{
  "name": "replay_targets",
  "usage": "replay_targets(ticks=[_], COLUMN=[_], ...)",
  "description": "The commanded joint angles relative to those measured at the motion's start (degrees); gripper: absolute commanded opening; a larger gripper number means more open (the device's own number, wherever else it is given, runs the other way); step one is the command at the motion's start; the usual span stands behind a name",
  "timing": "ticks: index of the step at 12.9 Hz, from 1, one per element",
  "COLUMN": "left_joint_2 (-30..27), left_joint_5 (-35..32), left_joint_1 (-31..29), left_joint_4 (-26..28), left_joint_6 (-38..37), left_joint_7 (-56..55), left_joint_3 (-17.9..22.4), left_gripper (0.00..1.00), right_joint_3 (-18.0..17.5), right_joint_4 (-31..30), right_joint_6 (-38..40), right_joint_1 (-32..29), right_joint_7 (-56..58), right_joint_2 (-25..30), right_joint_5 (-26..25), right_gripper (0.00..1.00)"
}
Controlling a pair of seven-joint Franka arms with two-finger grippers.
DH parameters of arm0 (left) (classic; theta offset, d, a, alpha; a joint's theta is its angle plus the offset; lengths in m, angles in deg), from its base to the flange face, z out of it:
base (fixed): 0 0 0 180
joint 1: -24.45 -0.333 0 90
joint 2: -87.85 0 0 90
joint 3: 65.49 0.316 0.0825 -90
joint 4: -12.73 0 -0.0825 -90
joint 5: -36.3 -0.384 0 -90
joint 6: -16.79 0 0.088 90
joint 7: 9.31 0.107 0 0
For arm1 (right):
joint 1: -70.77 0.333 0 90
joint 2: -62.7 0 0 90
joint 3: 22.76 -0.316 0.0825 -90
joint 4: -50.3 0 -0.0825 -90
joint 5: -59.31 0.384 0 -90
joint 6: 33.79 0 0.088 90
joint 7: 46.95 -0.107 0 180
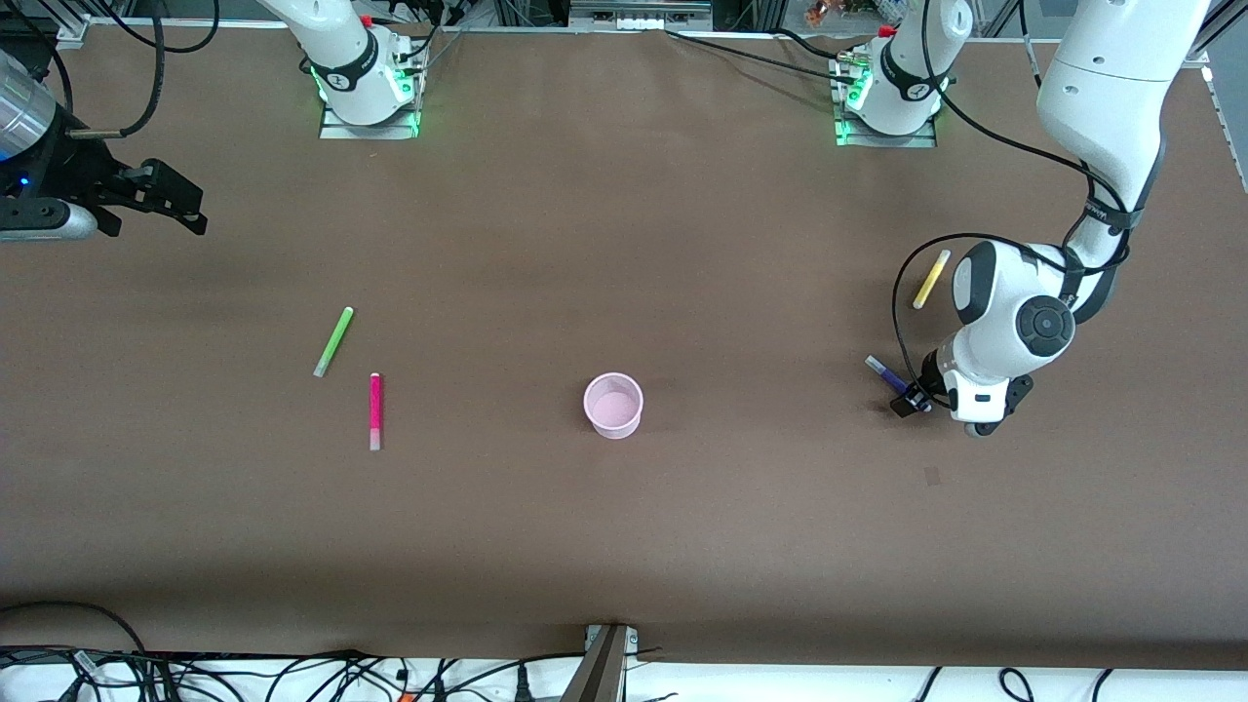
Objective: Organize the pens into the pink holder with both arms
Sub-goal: 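Lower the left gripper and grasp the purple marker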
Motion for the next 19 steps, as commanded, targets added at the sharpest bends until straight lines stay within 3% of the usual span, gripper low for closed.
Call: replay_targets(ticks=[1, 3, 7, 8, 11, 13, 16, 19], left_joint_2=[-1.1, -1.0, -1.1, -1.5, -5.0, -6.5, -6.6, -6.3], left_joint_5=[-1.6, -1.6, -1.6, -1.6, -1.5, -0.9, -0.9, -1.5], left_joint_1=[0.0, 0.0, 0.3, 0.3, 1.0, 4.3, 10.9, 18.9], left_joint_4=[1.3, 1.2, 0.9, 0.6, -1.8, -7.4, -17.3, -23.3], left_joint_6=[0.8, 0.8, 0.7, 0.6, -3.0, -9.5, -18.3, -19.4], left_joint_7=[-0.8, -0.8, -0.7, -0.9, -1.4, -4.0, -16.8, -31.7], left_joint_3=[0.0, 0.0, 0.0, 0.0, -0.5, -0.5, -0.8, -0.7], left_gripper=[0.55, 0.53, 0.05, 0.0, 0.0, 0.0, 0.0, 0.0], right_joint_3=[0.3, 0.3, 0.4, 0.4, 0.4, 0.4, 0.4, 0.4], right_joint_4=[1.1, 1.1, 1.1, 1.1, 1.1, 1.1, 1.1, 1.1], right_joint_6=[0.4, 0.4, 0.4, 0.4, 0.3, 0.3, 0.3, 0.3], right_joint_1=[0.0, 0.0, -0.2, -0.2, -0.2, -0.2, -0.2, -0.2], right_joint_7=[0.2, 0.1, 0.2, 0.2, 0.2, 0.2, 0.2, 0.2], right_joint_2=[-0.5, -0.5, -0.5, -0.5, -0.5, -0.5, -0.5, -0.5], right_joint_5=[0.0, 0.0, 0.0, -0.1, -0.1, -0.1, -0.1, -0.1], right_gripper=[1.0, 1.0, 1.0, 1.0, 1.0, 1.0, 1.0, 1.0])
